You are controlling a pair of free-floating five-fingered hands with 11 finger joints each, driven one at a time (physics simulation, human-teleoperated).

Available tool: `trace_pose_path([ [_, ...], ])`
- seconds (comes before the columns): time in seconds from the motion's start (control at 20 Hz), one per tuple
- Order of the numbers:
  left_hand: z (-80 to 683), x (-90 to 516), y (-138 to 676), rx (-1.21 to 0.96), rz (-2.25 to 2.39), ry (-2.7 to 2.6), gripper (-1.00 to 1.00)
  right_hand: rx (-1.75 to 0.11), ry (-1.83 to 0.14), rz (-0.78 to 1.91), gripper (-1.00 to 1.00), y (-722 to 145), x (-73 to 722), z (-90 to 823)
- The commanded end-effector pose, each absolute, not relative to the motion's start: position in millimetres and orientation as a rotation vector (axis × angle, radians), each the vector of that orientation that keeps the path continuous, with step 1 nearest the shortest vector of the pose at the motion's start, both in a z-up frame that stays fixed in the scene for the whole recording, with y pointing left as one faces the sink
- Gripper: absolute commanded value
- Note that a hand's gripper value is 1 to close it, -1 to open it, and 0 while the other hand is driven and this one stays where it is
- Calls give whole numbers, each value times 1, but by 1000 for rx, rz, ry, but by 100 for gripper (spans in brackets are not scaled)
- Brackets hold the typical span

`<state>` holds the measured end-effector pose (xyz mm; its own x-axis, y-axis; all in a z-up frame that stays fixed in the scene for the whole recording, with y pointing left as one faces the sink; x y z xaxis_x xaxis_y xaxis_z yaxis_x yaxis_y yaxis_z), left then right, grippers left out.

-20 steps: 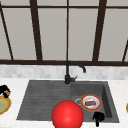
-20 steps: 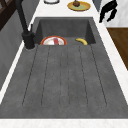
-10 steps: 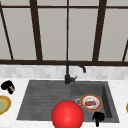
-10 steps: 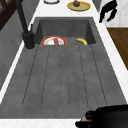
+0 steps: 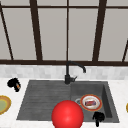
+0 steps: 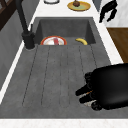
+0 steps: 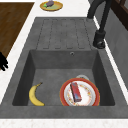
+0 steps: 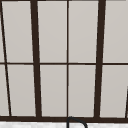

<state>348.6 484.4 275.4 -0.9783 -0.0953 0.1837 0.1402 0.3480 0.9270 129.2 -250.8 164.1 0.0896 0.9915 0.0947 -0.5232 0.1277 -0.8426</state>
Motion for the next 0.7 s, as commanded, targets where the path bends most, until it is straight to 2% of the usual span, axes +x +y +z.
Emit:
trace_pose_path([
  [0.0, 288, 346, 459, -35, -1731, -2369, 100, -743, -806, 1296, 0, -251, 129, 164],
  [0.65, 316, 338, 372, -25, -1752, -2353, 100, -743, -806, 1296, 0, -251, 129, 164],
])
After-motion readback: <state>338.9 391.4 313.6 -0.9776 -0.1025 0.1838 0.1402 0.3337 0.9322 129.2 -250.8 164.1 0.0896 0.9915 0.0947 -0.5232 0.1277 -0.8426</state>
